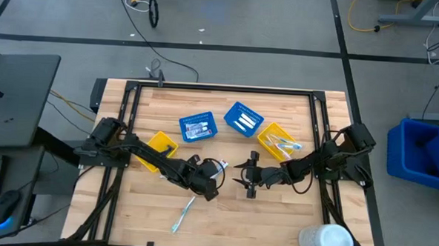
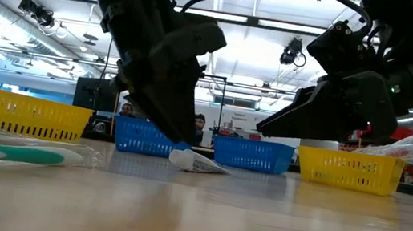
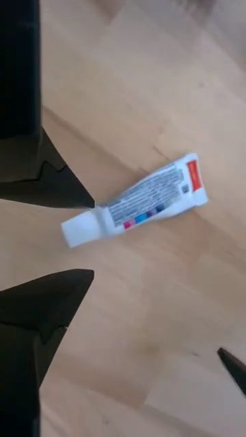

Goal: Pick & Place Travel size toiletries
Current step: Put the white toothpaste into the left blue bin

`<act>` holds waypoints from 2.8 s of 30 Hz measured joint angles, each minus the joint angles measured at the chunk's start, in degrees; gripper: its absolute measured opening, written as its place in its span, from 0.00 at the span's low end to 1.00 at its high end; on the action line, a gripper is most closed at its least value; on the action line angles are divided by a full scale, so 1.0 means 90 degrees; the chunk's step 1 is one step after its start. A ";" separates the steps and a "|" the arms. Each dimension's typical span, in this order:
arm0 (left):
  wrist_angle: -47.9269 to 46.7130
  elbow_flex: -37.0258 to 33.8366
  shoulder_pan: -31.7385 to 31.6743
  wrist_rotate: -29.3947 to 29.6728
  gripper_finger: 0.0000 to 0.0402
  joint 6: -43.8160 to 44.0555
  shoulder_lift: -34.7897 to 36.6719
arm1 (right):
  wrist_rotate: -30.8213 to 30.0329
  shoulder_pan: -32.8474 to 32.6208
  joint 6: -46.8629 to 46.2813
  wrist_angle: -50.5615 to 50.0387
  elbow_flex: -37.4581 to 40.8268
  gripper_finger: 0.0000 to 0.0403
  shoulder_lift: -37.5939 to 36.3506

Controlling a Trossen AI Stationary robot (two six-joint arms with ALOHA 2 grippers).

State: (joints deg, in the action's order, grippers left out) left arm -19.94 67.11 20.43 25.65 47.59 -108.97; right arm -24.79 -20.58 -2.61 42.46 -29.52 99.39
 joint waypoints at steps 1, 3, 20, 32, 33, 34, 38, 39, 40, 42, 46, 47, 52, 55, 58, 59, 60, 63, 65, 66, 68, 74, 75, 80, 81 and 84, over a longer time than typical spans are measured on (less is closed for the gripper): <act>0.0007 -0.0002 0.0004 0.0090 0.41 -0.0001 0.0000 | 0.0001 0.0000 0.0002 0.0000 0.0000 0.58 0.0000; 0.0035 -0.0002 0.0002 0.0092 0.41 -0.0041 0.0002 | 0.0001 0.0000 0.0002 0.0000 0.0000 0.57 0.0000; 0.0158 0.0008 -0.0096 0.0004 0.41 -0.0063 -0.0491 | 0.0011 0.0000 0.0002 0.0000 0.0000 0.57 0.0000; 0.0218 0.0015 -0.0156 -0.0112 0.31 -0.0394 -0.0576 | 0.0015 0.0000 0.0002 -0.0004 0.0000 0.55 0.0000; 0.0217 0.0015 -0.0157 -0.0132 0.29 -0.0380 -0.0576 | 0.0013 0.0000 0.0002 0.0000 0.0000 0.55 0.0000; 0.0214 0.0015 -0.0158 -0.0151 0.26 -0.0357 -0.0576 | 0.0013 0.0000 0.0002 -0.0002 0.0000 0.54 0.0000; 0.0228 0.0013 -0.0161 -0.0142 0.19 -0.0328 -0.0578 | 0.0011 0.0000 0.0002 -0.0002 0.0000 0.53 0.0000; 0.0227 0.0013 -0.0161 -0.0141 0.19 -0.0319 -0.0578 | 0.0011 0.0000 0.0002 -0.0001 0.0000 0.53 0.0002; 0.0226 0.0013 -0.0161 -0.0141 0.18 -0.0310 -0.0578 | 0.0008 0.0000 0.0002 -0.0002 0.0000 0.52 0.0000; 0.0219 0.0013 -0.0161 -0.0128 0.19 -0.0175 -0.0583 | 0.0008 0.0000 0.0002 -0.0002 0.0000 0.52 0.0002; 0.0113 0.0005 -0.0161 -0.0144 0.19 0.0126 -0.0532 | 0.0006 0.0000 0.0002 -0.0002 0.0000 0.53 0.0000; 0.0054 0.0003 -0.0167 -0.0165 0.18 0.0182 -0.0508 | 0.0004 0.0000 0.0002 -0.0002 0.0000 0.54 0.0000; -0.0712 -0.0019 -0.0193 0.0129 0.17 0.0521 -0.0033 | 0.0001 0.0000 0.0002 -0.0005 0.0000 0.55 0.0000; -0.1630 -0.0014 -0.0272 0.0545 0.17 0.0839 0.0464 | 0.0002 -0.0001 0.0002 -0.0005 0.0000 0.54 0.0000; -0.2331 -0.0017 -0.0447 0.0747 0.17 0.0887 0.0936 | 0.0003 0.0000 0.0002 -0.0006 0.0000 0.52 0.0001; -0.2413 -0.0013 -0.0539 0.0758 0.16 0.0771 0.1100 | 0.0002 0.0000 0.0002 -0.0012 0.0000 0.52 0.0000; -0.2563 -0.0011 -0.0636 0.0755 0.16 0.0604 0.1241 | 0.0001 0.0000 0.0002 -0.0008 0.0000 0.52 0.0000; -0.2861 -0.0009 -0.1034 0.0743 0.16 0.0087 0.1523 | 0.0004 0.0000 0.0002 0.0002 0.0000 0.51 0.0000; -0.2931 -0.0004 -0.1398 0.0637 0.16 -0.0359 0.1647 | 0.0004 0.0016 0.0004 0.0014 0.0000 0.52 0.0000; -0.2997 -0.0004 -0.1609 0.0510 0.16 -0.0672 0.1691 | 0.0004 0.0035 0.0004 0.0008 0.0002 0.52 0.0001; -0.2944 -0.0004 -0.2010 0.0229 0.16 -0.1354 0.1690 | 0.0011 0.0074 0.0004 0.0000 0.0000 0.53 0.0002; -0.2978 -0.0009 -0.2931 -0.0367 0.17 -0.2846 0.1681 | 0.0065 0.0106 0.0003 -0.0004 0.0000 0.55 0.0001; -0.2971 -0.0009 -0.3046 -0.0509 0.17 -0.3033 0.1681 | 0.0157 0.0117 0.0004 -0.0005 0.0000 0.55 0.0002; -0.2715 -0.0294 -0.3382 -0.0852 0.17 -0.3367 0.1688 | 0.0319 0.0134 0.0002 -0.0005 0.0000 0.55 0.0002; -0.2684 -0.0392 -0.3415 -0.0868 0.17 -0.3368 0.1687 | 0.0319 0.0134 0.0002 -0.0005 0.0000 0.54 0.0002; -0.2583 -0.0570 -0.3449 -0.0872 0.19 -0.3305 0.1685 | 0.0319 0.0134 0.0002 -0.0005 0.0000 0.52 0.0002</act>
State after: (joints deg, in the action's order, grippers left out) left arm -43.18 61.98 -10.61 17.80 17.85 -93.80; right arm -21.91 -19.38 -2.59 42.41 -29.52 99.41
